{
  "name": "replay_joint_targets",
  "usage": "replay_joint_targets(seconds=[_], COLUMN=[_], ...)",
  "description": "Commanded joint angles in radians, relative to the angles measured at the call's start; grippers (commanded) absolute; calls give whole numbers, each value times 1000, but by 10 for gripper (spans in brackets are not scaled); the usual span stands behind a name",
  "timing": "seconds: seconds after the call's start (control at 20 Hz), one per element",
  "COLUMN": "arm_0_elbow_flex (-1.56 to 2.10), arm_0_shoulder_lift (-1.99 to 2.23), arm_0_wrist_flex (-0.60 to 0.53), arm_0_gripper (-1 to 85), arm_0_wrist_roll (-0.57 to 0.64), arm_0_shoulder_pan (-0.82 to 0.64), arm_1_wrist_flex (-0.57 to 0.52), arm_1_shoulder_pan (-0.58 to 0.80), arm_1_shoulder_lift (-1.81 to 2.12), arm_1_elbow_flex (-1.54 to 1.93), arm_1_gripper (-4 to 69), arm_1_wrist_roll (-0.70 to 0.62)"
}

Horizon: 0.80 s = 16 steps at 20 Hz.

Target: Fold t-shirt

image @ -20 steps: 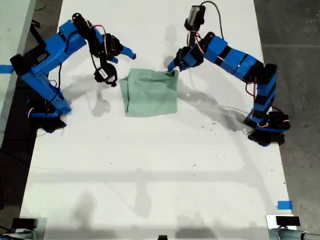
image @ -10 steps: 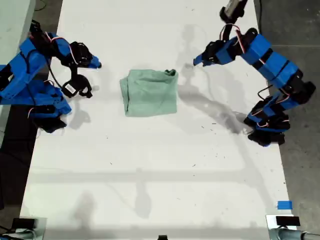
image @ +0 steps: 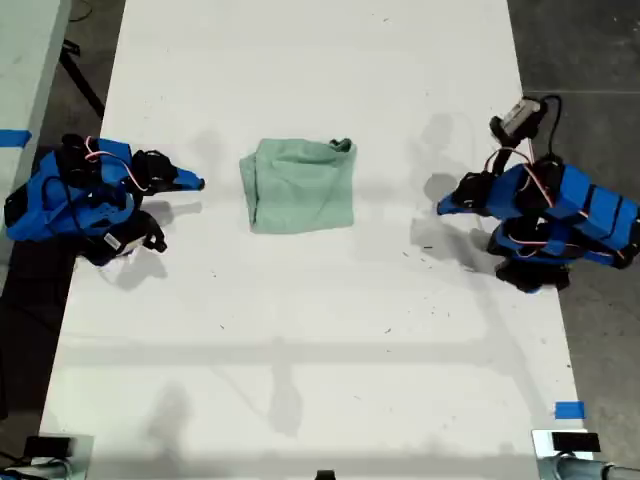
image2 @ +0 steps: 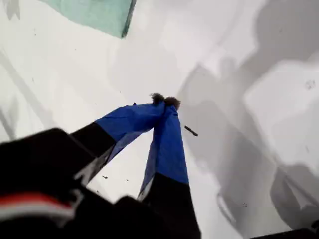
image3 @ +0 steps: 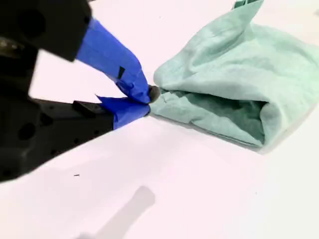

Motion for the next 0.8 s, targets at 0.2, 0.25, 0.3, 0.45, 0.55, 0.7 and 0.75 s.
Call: replay_joint_targets(seconds=[0.2,0.25,0.3,0.45,0.55,0.7,0.75], arm_0_elbow_flex=[189,199,199,202,204,204,204], arm_0_shoulder_lift=[55,55,55,55,55,55,55], arm_0_wrist_flex=[-71,-75,-75,-38,-38,-38,-38], arm_0_gripper=[0,0,0,0,0,0,0], arm_0_wrist_roll=[-28,-29,-29,-29,-29,-25,-25], arm_0_shoulder_pan=[15,25,29,11,6,-9,-9], arm_1_wrist_flex=[-459,-532,-606,-669,-650,-601,-597], arm_1_shoulder_pan=[-97,-100,-118,-204,-236,-219,-201], arm_1_shoulder_lift=[-522,-704,-856,-1305,-1522,-1687,-1718], arm_1_elbow_flex=[-232,-350,-454,-813,-1025,-1200,-1230], arm_1_gripper=[-13,-13,-13,-13,-13,-13,-13], arm_1_wrist_roll=[-75,-118,-141,-173,-190,-235,-252])
